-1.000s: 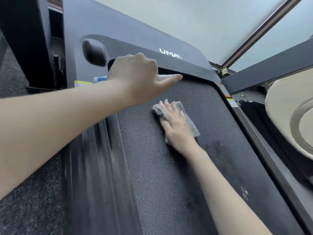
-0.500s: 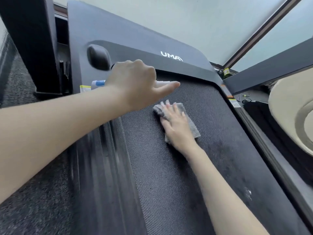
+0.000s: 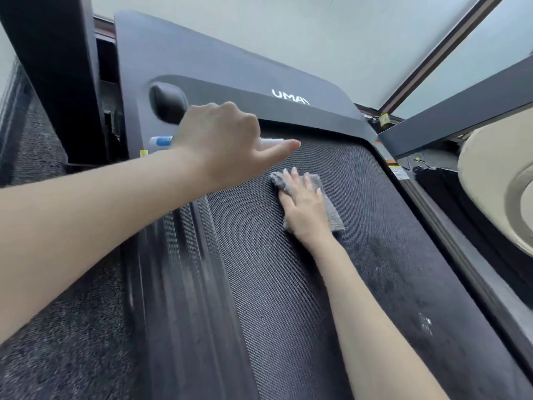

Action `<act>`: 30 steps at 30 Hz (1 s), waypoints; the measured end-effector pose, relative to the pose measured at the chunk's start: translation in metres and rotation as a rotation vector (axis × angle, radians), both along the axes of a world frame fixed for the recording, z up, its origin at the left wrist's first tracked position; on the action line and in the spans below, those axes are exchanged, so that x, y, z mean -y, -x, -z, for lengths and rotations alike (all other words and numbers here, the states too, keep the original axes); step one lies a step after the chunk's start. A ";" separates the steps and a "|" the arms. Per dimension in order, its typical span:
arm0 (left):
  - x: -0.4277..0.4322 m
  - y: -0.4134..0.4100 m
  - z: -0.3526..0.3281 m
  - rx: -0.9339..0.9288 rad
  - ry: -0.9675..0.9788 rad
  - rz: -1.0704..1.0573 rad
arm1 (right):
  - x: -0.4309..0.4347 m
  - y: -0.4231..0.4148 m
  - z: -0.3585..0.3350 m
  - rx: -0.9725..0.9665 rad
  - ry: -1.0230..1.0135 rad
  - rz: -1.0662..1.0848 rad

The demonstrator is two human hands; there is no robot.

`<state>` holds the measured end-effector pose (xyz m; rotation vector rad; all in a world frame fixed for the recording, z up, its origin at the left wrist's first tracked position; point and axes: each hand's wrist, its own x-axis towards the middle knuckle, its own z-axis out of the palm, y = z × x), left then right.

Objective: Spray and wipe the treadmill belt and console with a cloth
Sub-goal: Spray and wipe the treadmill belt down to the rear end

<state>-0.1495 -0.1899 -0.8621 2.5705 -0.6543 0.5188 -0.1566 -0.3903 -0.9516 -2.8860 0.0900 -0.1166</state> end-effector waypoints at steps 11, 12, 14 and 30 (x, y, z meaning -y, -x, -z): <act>-0.009 0.005 0.003 0.121 0.035 0.053 | 0.035 0.026 -0.004 -0.009 0.038 -0.140; -0.011 0.005 0.002 0.121 0.037 0.055 | 0.045 0.010 -0.005 -0.025 0.026 -0.023; -0.013 0.006 0.002 0.124 0.046 0.058 | 0.048 -0.011 -0.006 -0.050 0.024 0.123; 0.002 0.005 -0.001 0.167 0.150 0.111 | 0.024 -0.002 -0.007 -0.040 0.003 0.020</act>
